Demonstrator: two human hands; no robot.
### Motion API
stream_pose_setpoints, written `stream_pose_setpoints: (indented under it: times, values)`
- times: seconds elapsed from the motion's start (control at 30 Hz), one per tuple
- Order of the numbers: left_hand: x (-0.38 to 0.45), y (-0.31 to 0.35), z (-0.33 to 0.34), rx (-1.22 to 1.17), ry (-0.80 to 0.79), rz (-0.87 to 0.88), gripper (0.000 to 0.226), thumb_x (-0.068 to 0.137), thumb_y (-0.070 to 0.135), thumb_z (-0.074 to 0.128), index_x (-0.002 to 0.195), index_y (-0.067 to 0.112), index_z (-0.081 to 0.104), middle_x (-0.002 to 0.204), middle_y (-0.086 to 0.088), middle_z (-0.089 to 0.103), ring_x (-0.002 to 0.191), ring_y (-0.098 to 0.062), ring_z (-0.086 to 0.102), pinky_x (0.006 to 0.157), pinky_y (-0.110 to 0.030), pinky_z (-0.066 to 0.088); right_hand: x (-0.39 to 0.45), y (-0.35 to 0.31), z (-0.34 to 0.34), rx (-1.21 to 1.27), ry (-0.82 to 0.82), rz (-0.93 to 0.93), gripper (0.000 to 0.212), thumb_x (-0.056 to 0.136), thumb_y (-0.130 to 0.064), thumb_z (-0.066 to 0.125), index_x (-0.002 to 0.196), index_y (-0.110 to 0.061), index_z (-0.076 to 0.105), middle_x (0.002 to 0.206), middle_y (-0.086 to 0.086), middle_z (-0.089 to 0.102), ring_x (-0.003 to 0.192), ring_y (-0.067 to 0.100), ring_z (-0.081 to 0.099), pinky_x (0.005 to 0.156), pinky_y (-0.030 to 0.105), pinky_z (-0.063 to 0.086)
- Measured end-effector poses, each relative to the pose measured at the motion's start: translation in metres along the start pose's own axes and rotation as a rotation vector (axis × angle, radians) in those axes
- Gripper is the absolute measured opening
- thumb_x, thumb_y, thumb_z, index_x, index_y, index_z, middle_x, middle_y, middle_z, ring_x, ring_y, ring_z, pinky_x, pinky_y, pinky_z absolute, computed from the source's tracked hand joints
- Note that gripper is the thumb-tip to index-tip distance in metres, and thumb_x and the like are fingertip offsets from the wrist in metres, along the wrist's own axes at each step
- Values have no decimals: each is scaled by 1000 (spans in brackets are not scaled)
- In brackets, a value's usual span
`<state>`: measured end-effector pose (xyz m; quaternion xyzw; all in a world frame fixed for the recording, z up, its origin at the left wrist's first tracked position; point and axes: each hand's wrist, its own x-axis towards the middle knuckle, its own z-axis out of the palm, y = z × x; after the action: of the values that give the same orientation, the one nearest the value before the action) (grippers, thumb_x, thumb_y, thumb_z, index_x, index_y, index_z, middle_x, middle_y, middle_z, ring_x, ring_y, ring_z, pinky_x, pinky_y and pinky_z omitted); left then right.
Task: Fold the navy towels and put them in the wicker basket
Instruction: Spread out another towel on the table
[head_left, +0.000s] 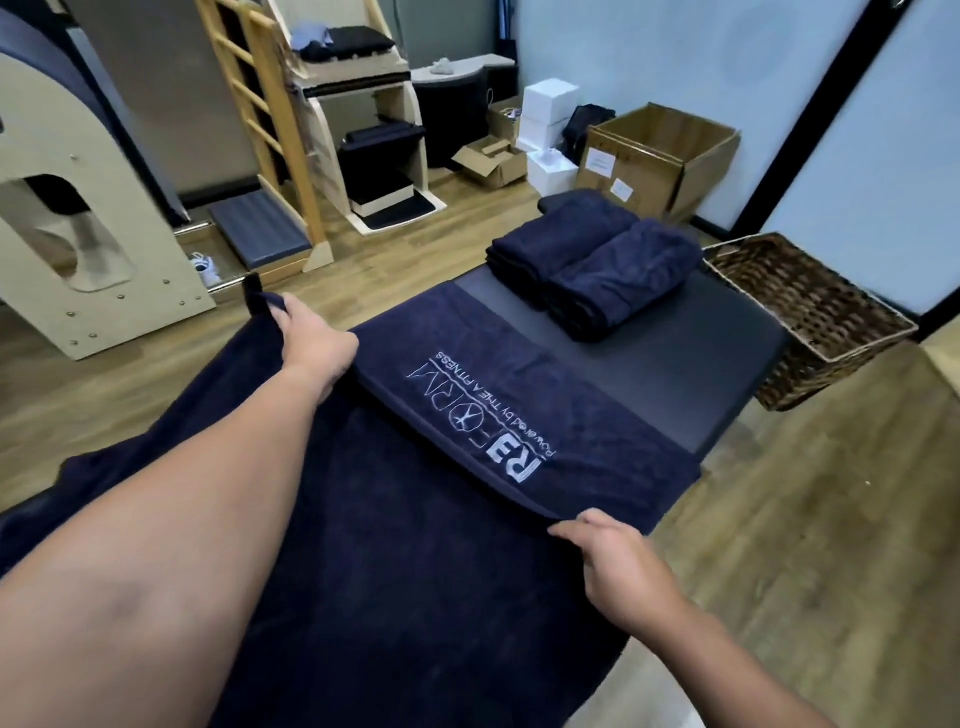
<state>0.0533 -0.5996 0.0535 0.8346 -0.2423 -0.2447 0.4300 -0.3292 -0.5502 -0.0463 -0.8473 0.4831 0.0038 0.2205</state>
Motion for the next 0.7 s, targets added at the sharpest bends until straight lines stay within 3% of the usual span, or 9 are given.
stream_pose_setpoints:
  times: [0.13, 0.23, 0.33, 0.47, 0.6, 0.7]
  values:
    - [34, 26, 52, -6, -31, 5, 95, 89, -3, 49, 161, 18, -10, 168, 4, -20, 151, -27, 21, 100, -24, 37, 30, 41, -20, -56, 22, -26, 63, 87, -4, 41, 133, -44, 55, 107, -19, 50, 91, 15, 64, 75, 32, 54]
    - [54, 44, 87, 2, -76, 6, 95, 89, -4, 48, 161, 19, -10, 168, 3, -20, 152, -28, 18, 98, -26, 37, 49, 68, -32, -71, 82, -28, 58, 89, -3, 45, 132, -41, 57, 106, -20, 50, 82, 13, 64, 66, 33, 55]
    - [68, 64, 119, 27, -103, 3, 94, 90, -4, 48, 161, 18, -10, 168, 4, -20, 151, -27, 22, 93, -24, 36, 68, 89, -48, -68, 52, -20, 57, 92, -7, 44, 136, -42, 53, 108, -20, 47, 83, 14, 64, 66, 35, 55]
    - [84, 78, 147, 46, -138, -1, 96, 88, -4, 47, 161, 20, -9, 167, 8, -21, 144, -28, 33, 91, -38, 56, 83, 108, -61, -83, 26, -30, 56, 93, -10, 42, 138, -43, 49, 111, -20, 47, 85, 13, 64, 68, 33, 55]
    - [101, 93, 177, 71, -152, -10, 97, 87, -3, 50, 161, 19, -9, 167, 7, -20, 143, -29, 35, 99, -43, 54, 106, 139, -71, -59, 7, -46, 54, 91, -15, 40, 138, -38, 51, 111, -19, 49, 85, 14, 65, 69, 33, 56]
    - [111, 103, 203, 95, -136, 9, 98, 84, -2, 51, 161, 19, -5, 167, 8, -18, 135, -32, 44, 94, -43, 55, 122, 158, -73, -56, -48, -43, 55, 92, -16, 40, 141, -39, 47, 114, -18, 48, 85, 18, 66, 71, 36, 56]
